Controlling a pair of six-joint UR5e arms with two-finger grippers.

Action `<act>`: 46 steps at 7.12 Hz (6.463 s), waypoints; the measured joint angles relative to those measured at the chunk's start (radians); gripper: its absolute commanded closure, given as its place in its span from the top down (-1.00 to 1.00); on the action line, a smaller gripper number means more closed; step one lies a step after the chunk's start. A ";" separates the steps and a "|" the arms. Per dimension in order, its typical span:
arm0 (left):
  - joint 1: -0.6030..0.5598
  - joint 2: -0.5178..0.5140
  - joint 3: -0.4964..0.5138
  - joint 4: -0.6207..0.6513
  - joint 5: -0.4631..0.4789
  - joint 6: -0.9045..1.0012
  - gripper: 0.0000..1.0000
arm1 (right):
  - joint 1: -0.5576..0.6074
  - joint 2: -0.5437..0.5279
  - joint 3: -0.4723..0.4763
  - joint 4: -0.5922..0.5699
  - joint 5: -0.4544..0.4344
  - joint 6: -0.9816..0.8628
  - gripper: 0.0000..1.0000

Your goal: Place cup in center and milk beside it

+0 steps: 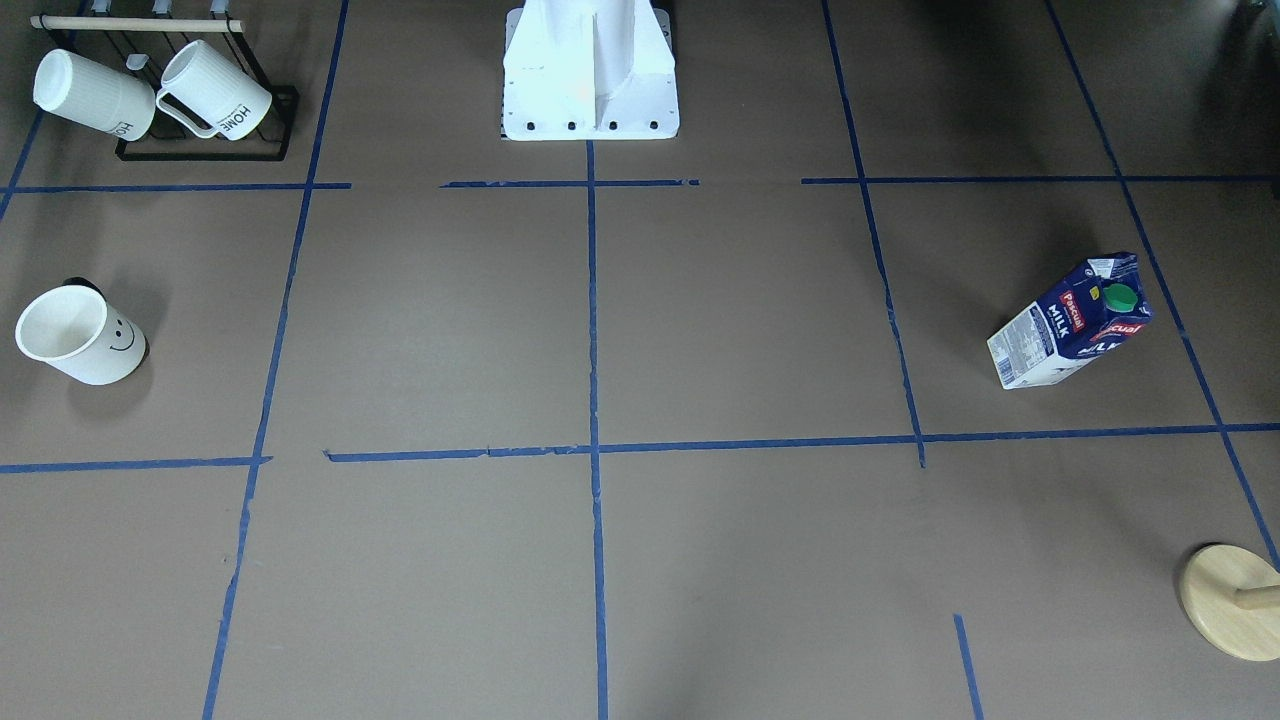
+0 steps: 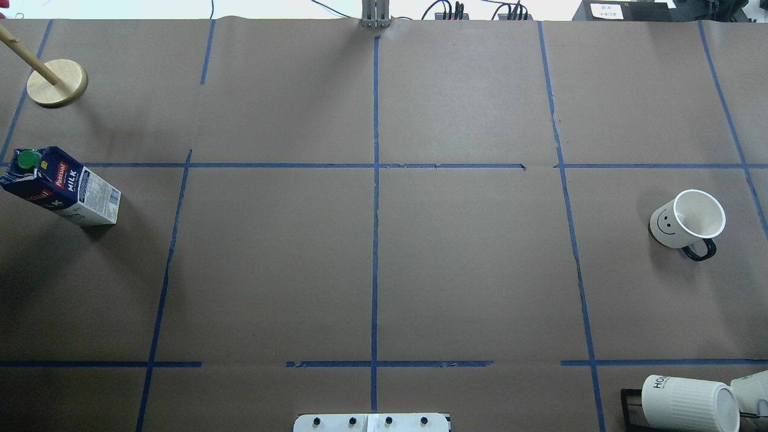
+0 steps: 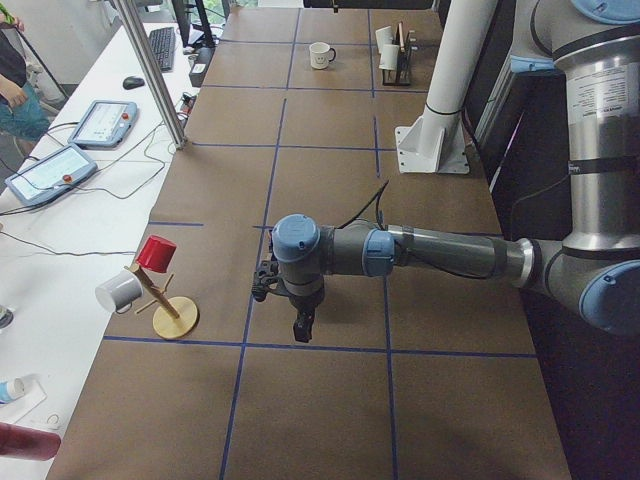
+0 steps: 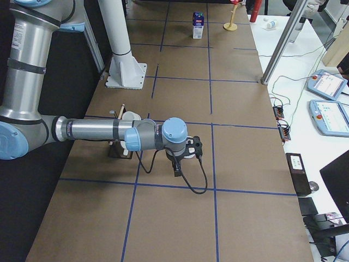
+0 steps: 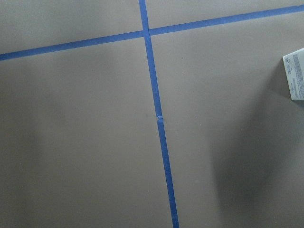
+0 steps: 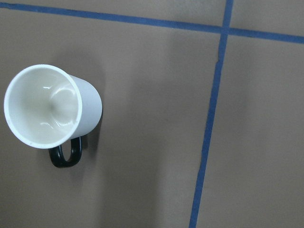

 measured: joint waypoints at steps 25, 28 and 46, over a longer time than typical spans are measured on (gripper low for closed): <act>0.000 0.010 -0.011 -0.002 -0.003 0.000 1.00 | -0.401 0.488 -0.102 0.034 -0.157 0.675 -1.00; 0.001 0.008 -0.010 -0.002 -0.002 0.000 1.00 | -0.602 0.831 -0.231 -0.121 -0.305 0.996 -1.00; 0.004 -0.012 -0.004 -0.003 0.007 -0.009 1.00 | -0.421 0.785 -0.122 -0.284 -0.224 0.752 1.00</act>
